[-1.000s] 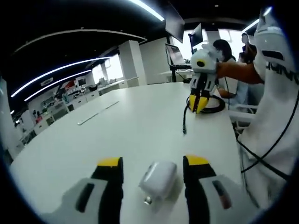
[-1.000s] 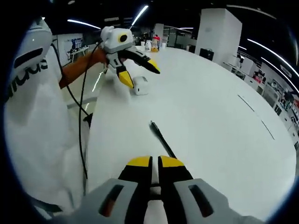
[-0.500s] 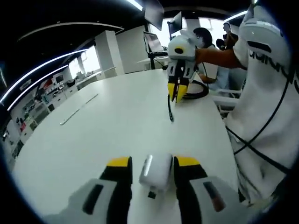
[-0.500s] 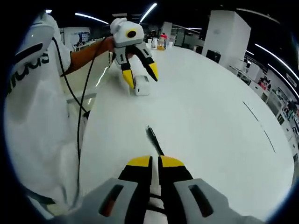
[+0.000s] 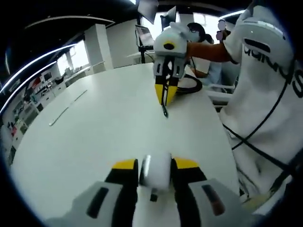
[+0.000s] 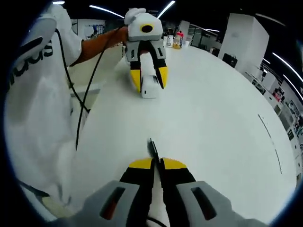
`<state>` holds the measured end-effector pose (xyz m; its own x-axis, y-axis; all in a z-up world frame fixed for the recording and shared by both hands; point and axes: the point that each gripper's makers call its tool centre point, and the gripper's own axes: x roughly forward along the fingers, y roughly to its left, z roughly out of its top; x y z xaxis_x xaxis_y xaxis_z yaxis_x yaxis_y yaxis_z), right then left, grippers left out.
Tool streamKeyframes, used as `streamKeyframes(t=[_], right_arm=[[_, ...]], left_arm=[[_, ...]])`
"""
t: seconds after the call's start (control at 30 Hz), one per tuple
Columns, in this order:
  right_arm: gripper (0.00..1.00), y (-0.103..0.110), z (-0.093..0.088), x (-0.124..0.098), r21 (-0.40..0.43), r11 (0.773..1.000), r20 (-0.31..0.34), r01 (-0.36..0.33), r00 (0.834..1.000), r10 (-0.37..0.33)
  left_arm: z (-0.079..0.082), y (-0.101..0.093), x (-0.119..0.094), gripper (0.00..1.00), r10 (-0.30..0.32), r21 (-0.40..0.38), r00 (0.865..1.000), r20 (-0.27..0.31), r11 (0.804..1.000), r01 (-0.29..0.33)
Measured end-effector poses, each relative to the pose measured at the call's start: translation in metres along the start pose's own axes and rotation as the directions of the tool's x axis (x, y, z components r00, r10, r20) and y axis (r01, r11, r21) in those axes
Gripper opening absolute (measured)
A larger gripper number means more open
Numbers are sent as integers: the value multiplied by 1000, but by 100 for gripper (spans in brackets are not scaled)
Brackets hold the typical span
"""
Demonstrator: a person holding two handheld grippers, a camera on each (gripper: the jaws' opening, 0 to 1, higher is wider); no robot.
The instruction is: Plug the desk Type‑C cable into the charger adapter.
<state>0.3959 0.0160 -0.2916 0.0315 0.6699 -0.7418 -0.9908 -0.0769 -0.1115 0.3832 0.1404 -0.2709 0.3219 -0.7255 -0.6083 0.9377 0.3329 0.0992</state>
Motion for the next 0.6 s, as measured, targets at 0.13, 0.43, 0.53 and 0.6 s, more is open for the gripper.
streamKeyframes(t=[0.13,0.43,0.53,0.6], right_arm=[[5,1,1,5,-20,1000,-15,-18,1000,18],[5,3,2,8,-42,998,-37,-47,998,46],[4,5,3,9,-45,997,-42,-56,998,54],[4,5,3,9,-35,998,-48,-57,997,55]], left_arm=[[0,0,2,26,-23,-13,1000,-2,1000,23],[-1,0,3,26,-44,-57,999,-1,997,44],[-1,-1,3,26,-48,-66,999,-3,997,48],[-1,-1,3,26,-49,-72,999,-8,996,49]])
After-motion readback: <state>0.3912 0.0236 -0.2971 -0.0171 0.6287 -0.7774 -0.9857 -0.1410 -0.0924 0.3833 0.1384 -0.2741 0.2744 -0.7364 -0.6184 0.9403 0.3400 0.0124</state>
